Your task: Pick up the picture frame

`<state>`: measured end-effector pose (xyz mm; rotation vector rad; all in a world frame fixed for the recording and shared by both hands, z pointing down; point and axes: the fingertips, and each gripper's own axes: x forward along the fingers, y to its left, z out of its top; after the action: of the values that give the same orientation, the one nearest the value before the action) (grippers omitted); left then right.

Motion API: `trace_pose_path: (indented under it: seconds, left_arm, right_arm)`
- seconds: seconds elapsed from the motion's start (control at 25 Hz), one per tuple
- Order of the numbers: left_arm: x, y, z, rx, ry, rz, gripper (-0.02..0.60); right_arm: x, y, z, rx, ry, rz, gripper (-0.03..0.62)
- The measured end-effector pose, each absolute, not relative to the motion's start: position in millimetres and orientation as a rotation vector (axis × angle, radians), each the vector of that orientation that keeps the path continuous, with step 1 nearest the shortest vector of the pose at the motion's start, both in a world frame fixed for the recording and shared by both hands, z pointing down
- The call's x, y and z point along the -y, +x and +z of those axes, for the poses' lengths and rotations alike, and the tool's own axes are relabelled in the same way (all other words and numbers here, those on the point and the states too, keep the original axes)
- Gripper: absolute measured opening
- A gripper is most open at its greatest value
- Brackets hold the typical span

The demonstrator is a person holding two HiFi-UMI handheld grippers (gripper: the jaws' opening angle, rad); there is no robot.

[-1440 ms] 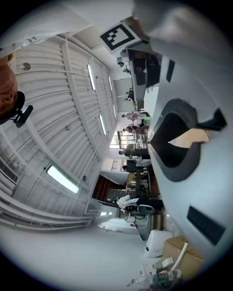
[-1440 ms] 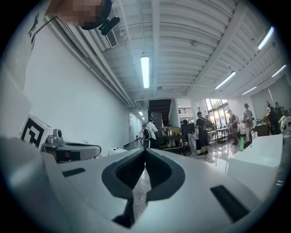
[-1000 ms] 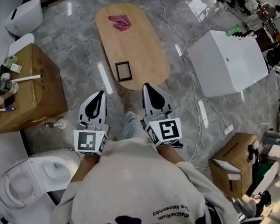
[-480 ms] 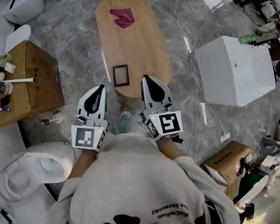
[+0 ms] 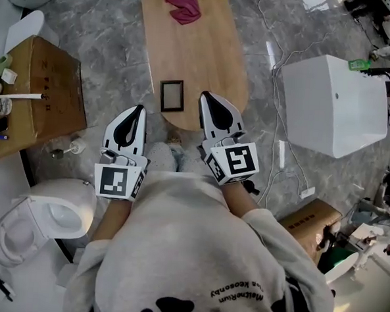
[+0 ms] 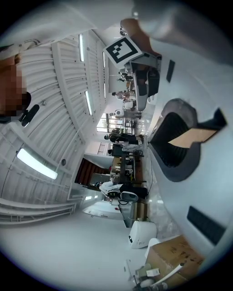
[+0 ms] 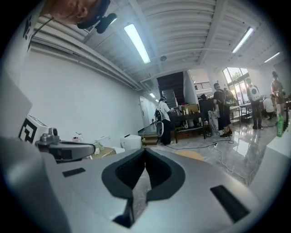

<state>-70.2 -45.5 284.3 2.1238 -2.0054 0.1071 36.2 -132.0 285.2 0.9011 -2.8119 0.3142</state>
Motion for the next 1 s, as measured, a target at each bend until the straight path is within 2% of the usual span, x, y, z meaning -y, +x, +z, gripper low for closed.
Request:
trace_pose_path:
  seconds: [0.48,1.0]
  left_arm:
    - [65.7,-81.0,315.4,1.881,2.108,0.166,0.008]
    - [96.9,-77.9,384.8,1.771,2.096,0.184,0.008]
  right_arm:
    - [152.0,11.7,321.6,2.717,0.886,0.431,0.008]
    - [155.3,6.0,395.7,2.649,0.805,0.468,0.008]
